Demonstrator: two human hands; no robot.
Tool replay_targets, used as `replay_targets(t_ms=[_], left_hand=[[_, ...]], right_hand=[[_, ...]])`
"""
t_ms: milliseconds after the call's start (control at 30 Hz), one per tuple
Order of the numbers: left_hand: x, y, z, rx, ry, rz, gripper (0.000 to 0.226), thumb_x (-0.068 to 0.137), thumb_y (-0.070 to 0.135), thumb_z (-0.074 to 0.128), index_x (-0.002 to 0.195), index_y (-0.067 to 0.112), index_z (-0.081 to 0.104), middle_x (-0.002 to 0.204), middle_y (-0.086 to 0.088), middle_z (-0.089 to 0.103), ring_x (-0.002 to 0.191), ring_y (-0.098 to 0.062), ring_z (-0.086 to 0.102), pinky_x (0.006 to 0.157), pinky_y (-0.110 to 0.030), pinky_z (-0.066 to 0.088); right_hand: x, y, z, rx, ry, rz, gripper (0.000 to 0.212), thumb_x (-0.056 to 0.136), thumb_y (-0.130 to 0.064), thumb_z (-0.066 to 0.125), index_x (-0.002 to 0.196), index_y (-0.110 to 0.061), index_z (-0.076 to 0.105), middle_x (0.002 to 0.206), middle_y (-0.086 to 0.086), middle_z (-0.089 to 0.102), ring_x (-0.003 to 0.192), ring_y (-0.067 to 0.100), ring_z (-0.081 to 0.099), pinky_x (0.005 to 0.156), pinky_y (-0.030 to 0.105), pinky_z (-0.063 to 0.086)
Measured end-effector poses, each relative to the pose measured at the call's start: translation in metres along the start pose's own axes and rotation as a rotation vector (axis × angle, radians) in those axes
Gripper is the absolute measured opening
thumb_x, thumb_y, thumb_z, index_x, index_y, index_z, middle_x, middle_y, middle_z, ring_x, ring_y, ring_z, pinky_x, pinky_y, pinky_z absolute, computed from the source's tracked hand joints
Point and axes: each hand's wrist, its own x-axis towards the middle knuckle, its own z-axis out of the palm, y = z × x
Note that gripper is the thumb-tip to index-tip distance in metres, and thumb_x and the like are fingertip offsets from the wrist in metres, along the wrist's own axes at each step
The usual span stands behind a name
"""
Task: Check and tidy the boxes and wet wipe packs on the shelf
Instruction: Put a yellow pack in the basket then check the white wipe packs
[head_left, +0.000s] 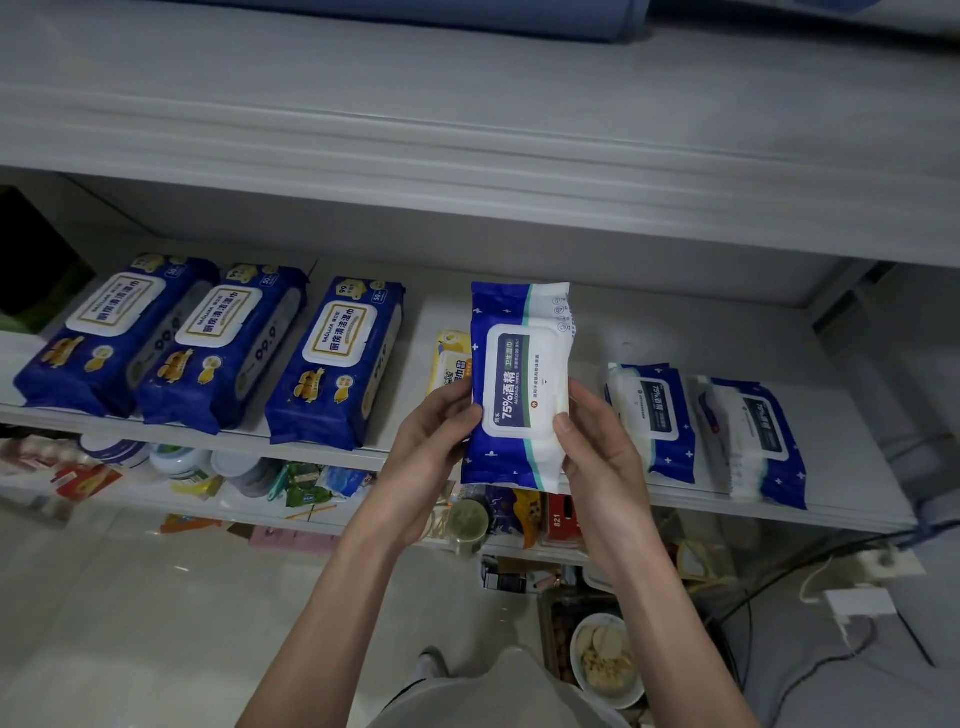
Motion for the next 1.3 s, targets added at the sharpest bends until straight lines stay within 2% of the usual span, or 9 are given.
replay_targets(t_ms=[100, 200, 267, 333, 400, 600, 833, 1167, 1300], left_hand=[[-0.002, 0.0, 0.001, -0.002, 0.018, 0.039, 0.05, 0.086, 0.019, 0.064, 0.135, 0.014, 0.056, 0.127, -0.003, 0.07, 0.12, -0.02, 0.066, 0.087, -0.032, 0.062], [-0.005, 0.001, 0.006, 0.096, 0.059, 0.116, 0.055, 0.092, 0.01, 0.067, 0.142, 0.024, 0.051, 0.131, 0.007, 0.064, 0.117, -0.009, 0.066, 0.076, -0.025, 0.061], [-0.008, -0.003, 0.01, 0.157, 0.058, 0.147, 0.055, 0.094, 0.011, 0.066, 0.143, 0.026, 0.049, 0.131, 0.008, 0.064, 0.116, -0.009, 0.065, 0.074, -0.018, 0.058], [-0.009, -0.007, 0.013, 0.199, 0.057, 0.166, 0.046, 0.096, 0.012, 0.064, 0.139, 0.026, 0.056, 0.13, 0.001, 0.067, 0.115, -0.017, 0.066, 0.076, -0.018, 0.057], [-0.009, -0.009, 0.014, 0.241, 0.057, 0.181, 0.041, 0.096, 0.014, 0.065, 0.134, 0.03, 0.061, 0.131, 0.004, 0.066, 0.116, -0.017, 0.065, 0.078, -0.021, 0.058], [-0.012, -0.01, 0.018, 0.194, -0.005, 0.127, 0.039, 0.1, 0.021, 0.057, 0.138, 0.033, 0.056, 0.131, 0.008, 0.067, 0.116, -0.009, 0.067, 0.082, -0.021, 0.058], [-0.013, -0.007, 0.024, 0.161, -0.057, 0.133, 0.041, 0.099, 0.021, 0.058, 0.135, 0.04, 0.056, 0.133, 0.009, 0.067, 0.123, -0.01, 0.063, 0.085, -0.021, 0.057], [-0.013, -0.007, 0.02, 0.135, -0.069, 0.121, 0.047, 0.091, 0.032, 0.063, 0.136, 0.041, 0.056, 0.135, 0.006, 0.066, 0.123, -0.013, 0.064, 0.088, -0.027, 0.058], [-0.013, -0.011, 0.02, 0.099, -0.045, 0.084, 0.056, 0.088, 0.033, 0.067, 0.141, 0.034, 0.051, 0.132, -0.002, 0.067, 0.121, -0.019, 0.066, 0.092, -0.034, 0.057]], right_hand=[[-0.001, -0.004, -0.002, -0.077, -0.017, -0.014, 0.047, 0.088, -0.031, 0.068, 0.135, -0.03, 0.062, 0.138, -0.001, 0.067, 0.127, 0.016, 0.065, 0.093, 0.035, 0.059], [0.0, -0.011, 0.0, -0.274, -0.051, -0.054, 0.053, 0.09, -0.039, 0.069, 0.141, -0.036, 0.056, 0.14, -0.012, 0.063, 0.125, -0.002, 0.062, 0.098, 0.03, 0.058], [0.0, -0.013, 0.003, -0.272, -0.088, -0.007, 0.064, 0.088, -0.036, 0.074, 0.147, -0.034, 0.05, 0.134, -0.017, 0.064, 0.114, -0.01, 0.064, 0.085, 0.019, 0.059], [0.0, -0.01, 0.004, -0.217, -0.077, 0.043, 0.067, 0.087, -0.025, 0.078, 0.148, -0.03, 0.051, 0.132, -0.011, 0.068, 0.11, -0.003, 0.069, 0.077, 0.017, 0.059], [-0.002, -0.007, 0.004, -0.173, -0.05, 0.053, 0.064, 0.088, -0.021, 0.078, 0.147, -0.028, 0.054, 0.13, -0.007, 0.072, 0.112, 0.004, 0.071, 0.078, 0.021, 0.06], [-0.005, -0.007, 0.004, -0.049, 0.011, 0.091, 0.083, 0.073, -0.054, 0.086, 0.147, -0.029, 0.056, 0.138, -0.003, 0.069, 0.127, 0.018, 0.066, 0.103, 0.044, 0.056], [-0.011, -0.013, 0.003, -0.007, 0.024, 0.053, 0.07, 0.078, -0.039, 0.075, 0.144, -0.025, 0.058, 0.133, -0.001, 0.072, 0.122, 0.016, 0.069, 0.102, 0.043, 0.055], [-0.017, -0.017, 0.008, -0.021, 0.023, 0.029, 0.071, 0.078, -0.04, 0.074, 0.145, -0.025, 0.058, 0.133, -0.002, 0.072, 0.123, 0.016, 0.069, 0.104, 0.044, 0.054], [-0.019, -0.015, 0.009, -0.047, -0.008, 0.03, 0.064, 0.084, -0.036, 0.069, 0.146, -0.024, 0.057, 0.132, -0.003, 0.073, 0.12, 0.014, 0.07, 0.095, 0.033, 0.059]])
